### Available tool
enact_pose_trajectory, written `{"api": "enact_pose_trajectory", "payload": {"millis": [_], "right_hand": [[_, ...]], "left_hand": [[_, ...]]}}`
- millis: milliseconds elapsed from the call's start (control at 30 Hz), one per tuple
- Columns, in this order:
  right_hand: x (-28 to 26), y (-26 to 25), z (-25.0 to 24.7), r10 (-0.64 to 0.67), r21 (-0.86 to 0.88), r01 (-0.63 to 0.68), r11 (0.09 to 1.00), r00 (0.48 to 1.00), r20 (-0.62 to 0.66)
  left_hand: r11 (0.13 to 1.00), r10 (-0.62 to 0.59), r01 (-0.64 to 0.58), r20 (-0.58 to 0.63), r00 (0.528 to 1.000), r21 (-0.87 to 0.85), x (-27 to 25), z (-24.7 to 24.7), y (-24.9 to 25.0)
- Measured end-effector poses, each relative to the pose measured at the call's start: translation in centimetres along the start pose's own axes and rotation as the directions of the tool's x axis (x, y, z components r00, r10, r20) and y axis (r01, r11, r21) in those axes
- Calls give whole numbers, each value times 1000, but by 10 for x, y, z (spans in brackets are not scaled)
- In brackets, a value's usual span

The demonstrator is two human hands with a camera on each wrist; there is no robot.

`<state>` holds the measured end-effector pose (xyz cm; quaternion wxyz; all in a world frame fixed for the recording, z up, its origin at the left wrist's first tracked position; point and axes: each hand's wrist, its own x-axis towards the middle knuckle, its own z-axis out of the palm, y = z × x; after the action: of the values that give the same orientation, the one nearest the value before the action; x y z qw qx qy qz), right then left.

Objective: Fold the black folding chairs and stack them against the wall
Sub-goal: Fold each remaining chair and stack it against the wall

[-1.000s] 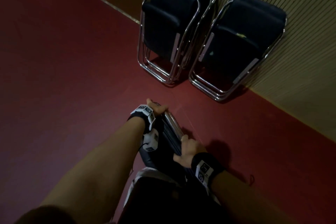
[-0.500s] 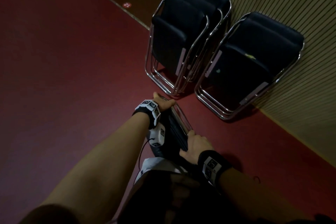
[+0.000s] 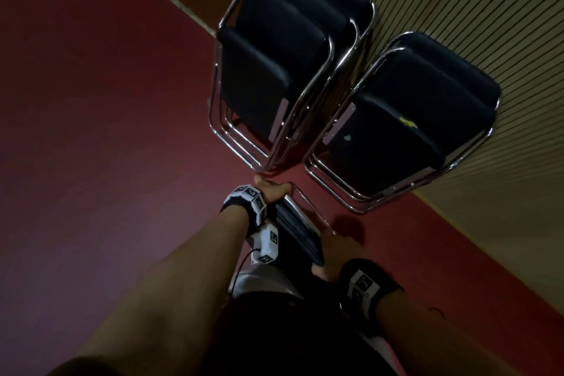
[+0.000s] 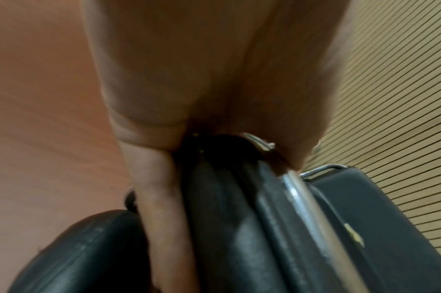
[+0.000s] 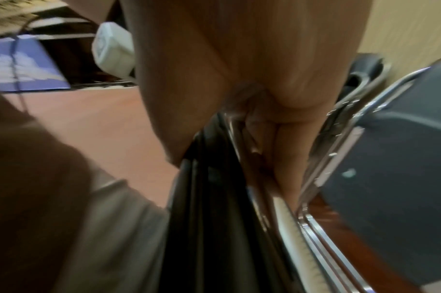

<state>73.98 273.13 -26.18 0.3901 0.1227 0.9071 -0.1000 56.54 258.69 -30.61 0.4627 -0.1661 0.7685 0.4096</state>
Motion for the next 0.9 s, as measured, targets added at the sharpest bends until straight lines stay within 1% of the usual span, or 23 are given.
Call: {"api": "enact_pose_trajectory", "payload": {"millis": [33,67,100,133,167,233,267,333,367,433,467,533,567,600,633,667,700,733,767,800,833,867,900], "right_hand": [[13,4,-13,22,3,-22,1000,1000,18],[13,6,-20,0,-7,0,1000,1000,22],[24,13,-31,12,-6,-12,1000,999,31],[33,19,-40,24,-6,-24,1000,999,26],[32,20,-43,14,-14,-13,1000,1000,26],[44,30,-56,20,-23,-20,1000,1000,24],[43,29,-58,2,-29,-1,1000,1000,30],[51,41,-72,5,-10,-4,1000,1000,29],[54,38,-75,-17,-24,18,1000,999,40],[65,60,-92,-12,-9,12,1000,999,35],[66,57,-97,-20,-7,21,1000,999,32],[79,81,-109,-34,20,34,999,999,5],[82,76,-111,-48,48,48,998,999,5],[93,92,-115,-65,58,64,996,998,11],[102,102,-121,-80,40,79,996,997,7],[107,96,-127,-95,13,95,995,995,-10],[116,107,-133,-101,-16,101,995,995,-11],[123,114,-139,-107,-48,106,993,994,-10],[123,108,-142,-115,-67,114,991,993,-8],[129,121,-142,-127,-67,125,990,992,-23],[133,130,-144,-126,-38,125,991,991,-46],[132,126,-144,-128,-10,128,992,989,-80],[131,141,-139,-116,38,121,992,987,-113]], "left_hand": [[1000,-7,7,4,1000,20,28,1,11],[999,-12,12,1,1000,40,52,5,3],[998,-28,27,14,999,58,94,14,4],[996,-58,55,34,998,76,118,18,9],[994,-81,79,18,997,71,126,22,6],[991,-89,86,22,996,107,143,28,28],[993,-76,72,41,996,90,127,23,31],[991,-79,73,53,995,110,132,25,53],[994,-97,95,37,995,51,153,23,43],[993,-110,109,11,994,43,157,34,66],[994,-110,110,-7,994,22,141,28,68],[994,-109,109,-23,994,10,134,40,97],[996,-86,86,-72,994,6,133,33,94],[998,-43,46,-105,994,31,145,41,104],[998,-40,45,-130,991,38,165,49,107],[999,-50,51,-147,988,2,189,41,100],[999,-42,40,-194,980,-10,200,47,106],[999,-28,24,-231,973,-21,185,48,123],[998,-39,26,-229,973,-59,170,43,131],[998,1,-18,-260,965,-65,145,51,156],[998,22,-37,-275,961,-49,131,57,172],[998,48,-60,-279,959,-34,124,52,176],[997,77,-73,-272,959,22,121,63,185]]}}
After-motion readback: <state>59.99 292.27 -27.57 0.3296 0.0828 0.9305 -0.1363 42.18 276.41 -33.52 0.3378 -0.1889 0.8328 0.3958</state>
